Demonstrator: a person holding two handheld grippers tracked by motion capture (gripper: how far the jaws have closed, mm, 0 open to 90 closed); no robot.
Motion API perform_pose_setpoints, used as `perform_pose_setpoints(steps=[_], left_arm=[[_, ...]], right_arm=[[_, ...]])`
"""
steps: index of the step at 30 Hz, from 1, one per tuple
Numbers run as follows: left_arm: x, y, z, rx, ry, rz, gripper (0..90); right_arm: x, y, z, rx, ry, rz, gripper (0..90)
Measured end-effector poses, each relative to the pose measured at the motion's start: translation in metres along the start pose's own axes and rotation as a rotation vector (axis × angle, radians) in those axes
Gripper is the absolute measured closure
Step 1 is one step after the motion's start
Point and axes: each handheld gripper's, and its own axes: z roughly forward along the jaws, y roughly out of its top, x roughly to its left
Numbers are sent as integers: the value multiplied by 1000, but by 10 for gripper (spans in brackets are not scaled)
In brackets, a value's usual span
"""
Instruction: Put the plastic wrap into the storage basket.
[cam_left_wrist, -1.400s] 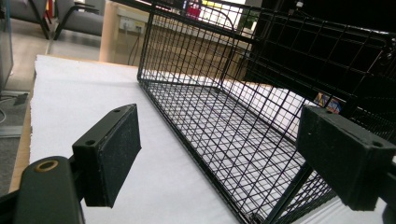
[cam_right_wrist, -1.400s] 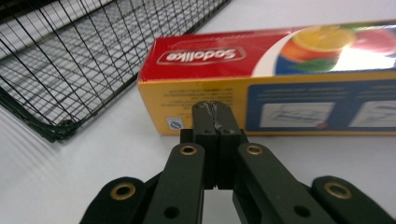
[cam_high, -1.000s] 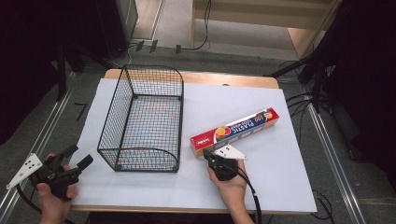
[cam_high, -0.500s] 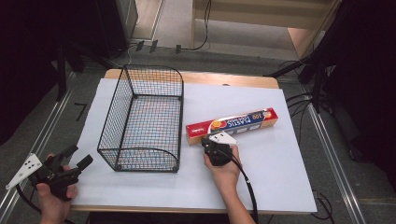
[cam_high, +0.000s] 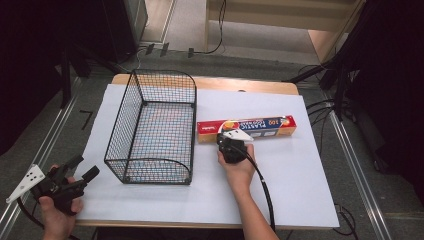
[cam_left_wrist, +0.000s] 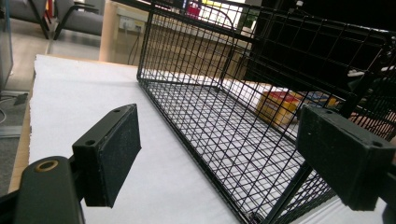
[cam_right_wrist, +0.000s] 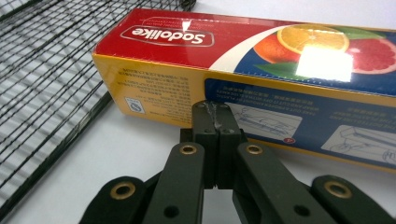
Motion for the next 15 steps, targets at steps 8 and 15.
perform_pose_setpoints(steps=[8, 15], left_arm=[[0, 0, -1, -1, -3, -2, 141], [0, 0, -1, -6, -5, -9, 141]], right_arm=[[-5, 20, 21, 17, -36, -5, 900], [-13, 34, 37, 45, -37, -25, 900]])
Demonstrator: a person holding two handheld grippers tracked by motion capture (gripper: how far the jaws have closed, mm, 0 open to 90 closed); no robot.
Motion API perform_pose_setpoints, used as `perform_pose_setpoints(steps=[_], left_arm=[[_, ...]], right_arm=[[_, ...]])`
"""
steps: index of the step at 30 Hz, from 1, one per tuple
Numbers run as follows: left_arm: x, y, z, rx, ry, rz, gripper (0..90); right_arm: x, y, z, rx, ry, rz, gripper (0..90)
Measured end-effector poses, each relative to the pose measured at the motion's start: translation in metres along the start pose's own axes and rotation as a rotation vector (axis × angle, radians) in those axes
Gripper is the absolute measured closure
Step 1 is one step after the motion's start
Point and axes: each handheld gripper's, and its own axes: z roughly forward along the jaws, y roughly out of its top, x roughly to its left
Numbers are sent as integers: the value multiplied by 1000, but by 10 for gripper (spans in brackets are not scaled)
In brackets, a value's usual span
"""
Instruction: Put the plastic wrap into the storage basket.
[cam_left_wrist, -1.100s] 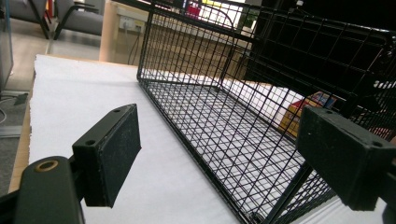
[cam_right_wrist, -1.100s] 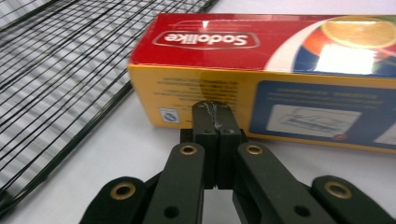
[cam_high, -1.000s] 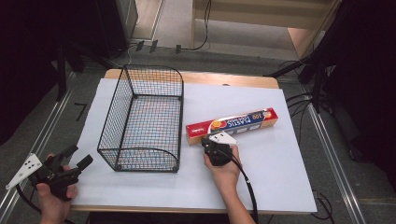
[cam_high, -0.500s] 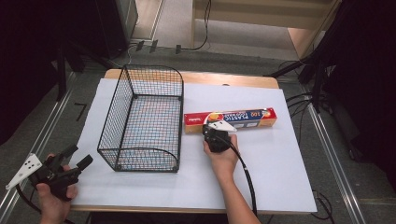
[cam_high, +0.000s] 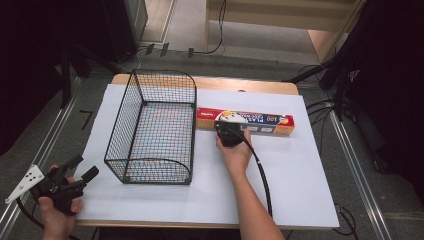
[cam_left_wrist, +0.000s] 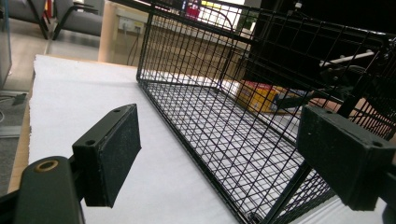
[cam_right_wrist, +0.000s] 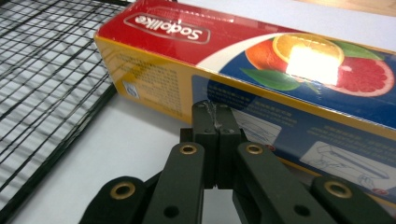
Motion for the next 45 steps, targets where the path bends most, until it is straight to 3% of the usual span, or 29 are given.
perform_pose_setpoints(steps=[6, 11, 13, 14, 16, 18, 20, 22, 25, 34, 42, 45], left_arm=[[1, 0, 0, -1, -5, -3, 141], [0, 0, 1, 9, -1, 9, 141], [0, 0, 1, 10, 0, 10, 141], [-1, 0, 1, 11, 1, 10, 142], [-1, 0, 2, 13, 3, 12, 141], [-1, 0, 2, 16, 5, 14, 141], [-1, 0, 2, 15, 5, 15, 141], [-1, 0, 2, 18, 5, 17, 142], [-1, 0, 2, 18, 3, 17, 142], [-1, 0, 2, 18, -1, 18, 141], [0, 1, 2, 23, -2, 15, 141], [-1, 1, 2, 27, -3, 21, 141]], right_arm=[[-18, -1, -3, 74, 120, -99, 900], [-47, 2, -22, 116, 238, -223, 748], [-52, 4, -27, 126, 249, -243, 709], [-62, 10, -36, 136, 286, -286, 688], [-66, 15, -43, 140, 298, -327, 617], [-71, 22, -49, 131, 339, -349, 555], [-73, 26, -51, 145, 337, -350, 526], [-79, 38, -54, 196, 339, -378, 419], [-84, 48, -55, 233, 345, -461, 257], [-104, 81, -43, 361, 370, -577, 184], [-110, 88, -24, 470, 368, -674, 140], [-111, 90, -18, 509, 348, -715, 139]])
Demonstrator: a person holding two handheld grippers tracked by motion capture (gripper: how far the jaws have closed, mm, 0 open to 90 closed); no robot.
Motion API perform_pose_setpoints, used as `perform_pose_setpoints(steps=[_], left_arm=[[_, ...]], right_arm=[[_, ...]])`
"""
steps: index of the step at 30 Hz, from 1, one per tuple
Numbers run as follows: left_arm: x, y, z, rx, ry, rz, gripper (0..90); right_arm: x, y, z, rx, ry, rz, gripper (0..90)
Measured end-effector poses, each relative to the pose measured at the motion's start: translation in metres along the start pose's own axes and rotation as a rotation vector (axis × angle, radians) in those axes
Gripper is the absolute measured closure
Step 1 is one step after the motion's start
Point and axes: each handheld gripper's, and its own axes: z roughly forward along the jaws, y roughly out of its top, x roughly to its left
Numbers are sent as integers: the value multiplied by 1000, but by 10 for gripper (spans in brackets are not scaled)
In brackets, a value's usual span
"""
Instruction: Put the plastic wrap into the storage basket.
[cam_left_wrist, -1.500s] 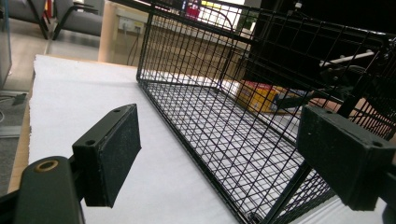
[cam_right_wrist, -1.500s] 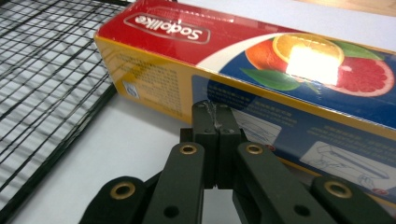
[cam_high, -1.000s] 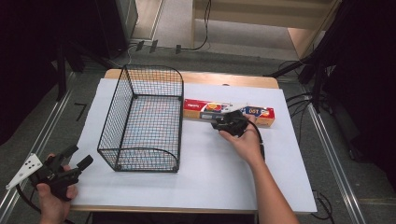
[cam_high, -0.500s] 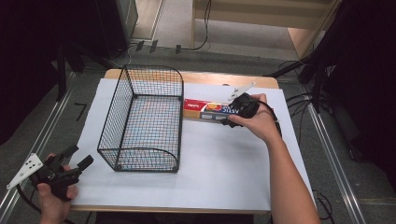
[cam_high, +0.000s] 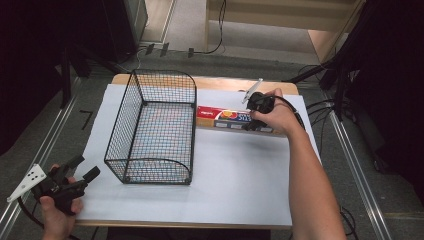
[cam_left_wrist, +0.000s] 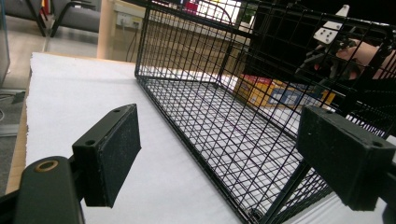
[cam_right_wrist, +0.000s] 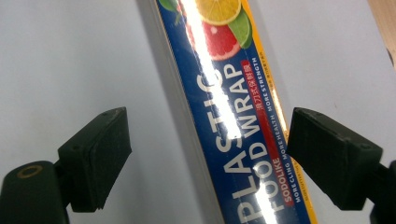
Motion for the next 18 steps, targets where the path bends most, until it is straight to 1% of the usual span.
perform_pose_setpoints(steps=[3, 4, 5, 7, 8, 9, 10, 11, 14, 18], left_arm=[[0, 0, 0, 2, 1, 2, 141], [0, 0, 0, 1, 2, 3, 141], [0, 0, 0, 1, 3, 1, 141], [0, 0, 0, 1, 2, 1, 141], [0, 0, 0, 2, 2, 2, 141], [0, 0, 0, 1, 2, 1, 141], [0, 0, 0, 2, 2, 1, 141], [0, 0, 1, 3, 2, 2, 141], [-1, 0, 1, 5, 4, 6, 141], [-2, 0, 1, 10, 3, 16, 141]], right_arm=[[-5, 4, 3, 16, 5, -28, 138], [-6, 6, 4, 21, 5, -24, 139], [-8, 7, 5, 30, 4, -34, 139], [-12, 7, 8, 51, 6, -38, 142], [-14, 7, 8, 59, 3, -33, 146], [-16, 7, 9, 64, 13, -35, 153], [-17, 7, 10, 71, 12, -30, 162], [-18, 7, 12, 77, 15, -40, 174], [-20, 7, 17, 104, 19, -43, 215], [-23, 7, 26, 124, 40, -54, 265]])
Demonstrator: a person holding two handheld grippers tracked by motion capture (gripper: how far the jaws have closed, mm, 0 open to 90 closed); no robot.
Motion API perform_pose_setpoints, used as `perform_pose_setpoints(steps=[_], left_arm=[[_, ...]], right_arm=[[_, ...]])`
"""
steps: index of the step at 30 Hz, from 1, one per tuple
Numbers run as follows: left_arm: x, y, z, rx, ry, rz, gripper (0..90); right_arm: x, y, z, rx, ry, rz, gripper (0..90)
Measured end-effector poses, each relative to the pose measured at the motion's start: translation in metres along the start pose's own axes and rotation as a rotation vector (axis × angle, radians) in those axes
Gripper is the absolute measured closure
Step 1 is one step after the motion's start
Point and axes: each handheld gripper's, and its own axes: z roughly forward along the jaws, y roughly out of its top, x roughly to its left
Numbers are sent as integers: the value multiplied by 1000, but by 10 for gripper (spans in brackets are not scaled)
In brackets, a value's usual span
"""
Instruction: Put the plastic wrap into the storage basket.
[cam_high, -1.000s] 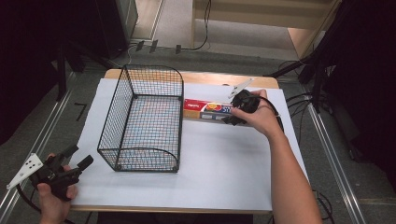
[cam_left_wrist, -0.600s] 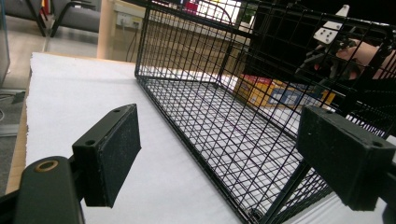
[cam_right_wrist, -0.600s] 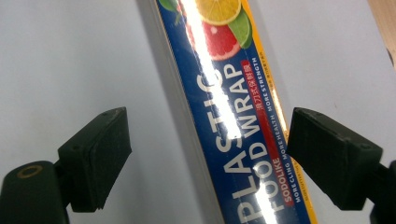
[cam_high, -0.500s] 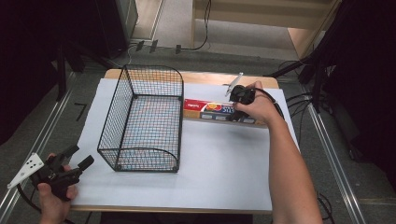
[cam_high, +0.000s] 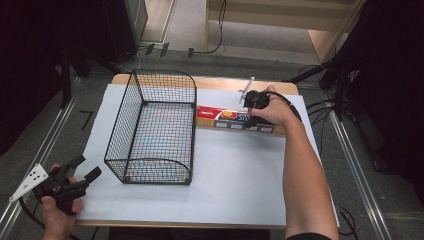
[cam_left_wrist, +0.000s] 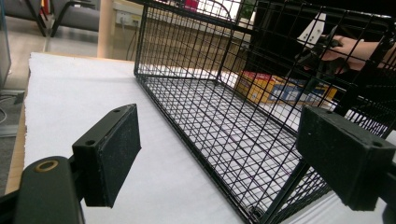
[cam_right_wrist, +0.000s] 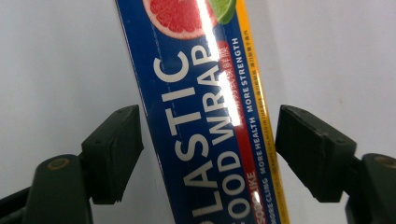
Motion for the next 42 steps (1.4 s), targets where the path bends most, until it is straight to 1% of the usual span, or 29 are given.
perform_pose_setpoints(steps=[1, 2, 4, 5, 6, 7, 9, 10, 13, 15, 16, 18, 20, 22, 23, 24, 25, 26, 27, 29, 31, 32, 34, 36, 39, 42], left_arm=[[0, 0, 0, 0, 0, 0, 141], [0, 0, 0, -1, 0, -1, 141], [0, 0, 0, -2, 0, -3, 141], [0, 0, 0, -3, -1, -3, 141], [0, 0, 0, -3, -1, -2, 141], [0, 0, 0, -3, -1, -2, 141], [0, 0, 0, -1, -2, -1, 141], [0, 0, 0, -1, -3, -1, 141], [0, 0, 0, 0, -4, -1, 141], [0, 0, 1, 1, 0, -1, 141], [0, 0, 1, 3, 1, -1, 141], [0, 0, 1, 4, 0, 2, 141], [0, 0, 2, 4, 0, 3, 142], [0, 0, 2, 5, -1, 3, 141], [0, 0, 2, 5, -1, 2, 142], [0, 0, 2, 5, -2, 2, 142], [0, 0, 2, 5, -1, 2, 142], [0, 0, 2, 5, -1, 2, 142], [-1, 0, 2, 8, 0, 5, 142], [-1, 0, 2, 9, -2, 9, 142], [-1, 0, 2, 8, -2, 8, 142], [-1, 0, 2, 8, -3, 8, 142], [-1, 0, 2, 8, -3, 7, 142], [-1, 0, 3, 8, -2, 7, 142], [-1, 0, 3, 8, -2, 7, 142], [-1, 0, 3, 8, -1, 7, 142]], right_arm=[[1, 0, 2, 18, 5, 9, 281], [0, 0, 5, 23, 6, -3, 291], [0, 1, 10, 42, 0, -6, 303], [0, 2, 12, 37, 5, -11, 307], [0, 2, 12, 47, 13, 4, 310], [0, 3, 13, 47, 18, 10, 313], [-3, 2, 13, 42, 30, 1, 319], [-5, 2, 14, 35, 35, -10, 323], [-5, 3, 15, 60, 53, 6, 327], [-7, 5, 18, 77, 59, -12, 330], [-6, 5, 20, 85, 61, -8, 331], [-7, 6, 25, 98, 64, -25, 335], [-7, 7, 27, 108, 69, -24, 335], [-7, 8, 29, 120, 70, -11, 331], [-7, 8, 30, 121, 69, -16, 326], [-6, 8, 30, 131, 64, -9, 323], [-5, 8, 32, 141, 49, -28, 317], [-5, 8, 32, 141, 49, -28, 317], [-2, 10, 32, 163, 27, -38, 296], [-2, 10, 33, 172, 20, -19, 285], [-2, 10, 33, 167, 18, -13, 302], [-2, 9, 33, 162, 31, -9, 323], [-2, 9, 32, 160, 32, -6, 334], [-3, 8, 31, 158, 38, -13, 345], [-2, 8, 31, 150, 33, -16, 349], [1, 7, 30, 150, 13, -27, 364]])
